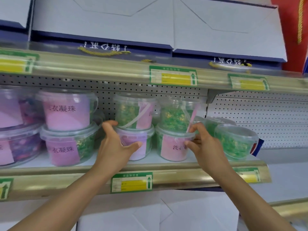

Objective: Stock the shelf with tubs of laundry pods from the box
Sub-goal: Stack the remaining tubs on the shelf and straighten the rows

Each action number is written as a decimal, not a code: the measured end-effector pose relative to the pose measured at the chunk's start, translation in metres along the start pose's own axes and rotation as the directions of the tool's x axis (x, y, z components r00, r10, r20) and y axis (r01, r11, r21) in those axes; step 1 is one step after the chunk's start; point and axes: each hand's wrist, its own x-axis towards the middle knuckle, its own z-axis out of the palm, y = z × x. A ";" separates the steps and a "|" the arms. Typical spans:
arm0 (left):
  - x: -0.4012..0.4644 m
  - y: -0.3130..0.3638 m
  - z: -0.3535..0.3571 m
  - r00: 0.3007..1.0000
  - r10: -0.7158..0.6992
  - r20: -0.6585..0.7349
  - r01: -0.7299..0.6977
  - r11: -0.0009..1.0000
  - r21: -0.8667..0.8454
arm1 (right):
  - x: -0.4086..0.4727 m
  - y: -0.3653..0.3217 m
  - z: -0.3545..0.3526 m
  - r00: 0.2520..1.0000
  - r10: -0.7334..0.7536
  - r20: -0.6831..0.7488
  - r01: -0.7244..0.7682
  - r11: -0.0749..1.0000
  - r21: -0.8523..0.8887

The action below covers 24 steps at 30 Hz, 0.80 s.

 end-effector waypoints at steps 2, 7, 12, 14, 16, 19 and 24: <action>-0.002 0.002 0.003 1.000 0.004 0.022 -0.005 1.000 0.016 | -0.001 0.002 -0.004 1.000 0.007 -0.031 -0.008 0.999 -0.035; -0.006 0.011 0.021 0.994 0.048 0.102 -0.050 0.999 0.020 | -0.005 0.013 -0.015 0.987 0.042 -0.155 -0.060 0.992 -0.112; -0.012 0.023 0.037 0.980 0.096 0.176 -0.098 0.995 0.003 | -0.006 0.024 -0.016 0.977 0.090 -0.193 -0.122 0.979 -0.164; -0.013 0.025 0.036 0.975 0.095 0.199 -0.099 0.995 0.012 | -0.009 0.022 -0.017 0.976 0.107 -0.192 -0.148 0.967 -0.210; -0.014 0.022 0.029 0.963 0.086 0.256 -0.101 0.994 0.046 | -0.017 0.014 -0.017 0.965 0.089 -0.246 -0.163 0.941 -0.295; -0.007 0.016 0.011 0.952 0.037 0.304 -0.052 0.998 0.043 | -0.030 -0.012 -0.014 0.945 -0.094 -0.313 0.008 0.964 -0.265; 0.044 0.007 -0.001 0.978 0.099 0.185 -0.163 0.915 0.368 | -0.030 -0.036 0.014 0.974 -0.210 -0.084 0.190 0.961 -0.202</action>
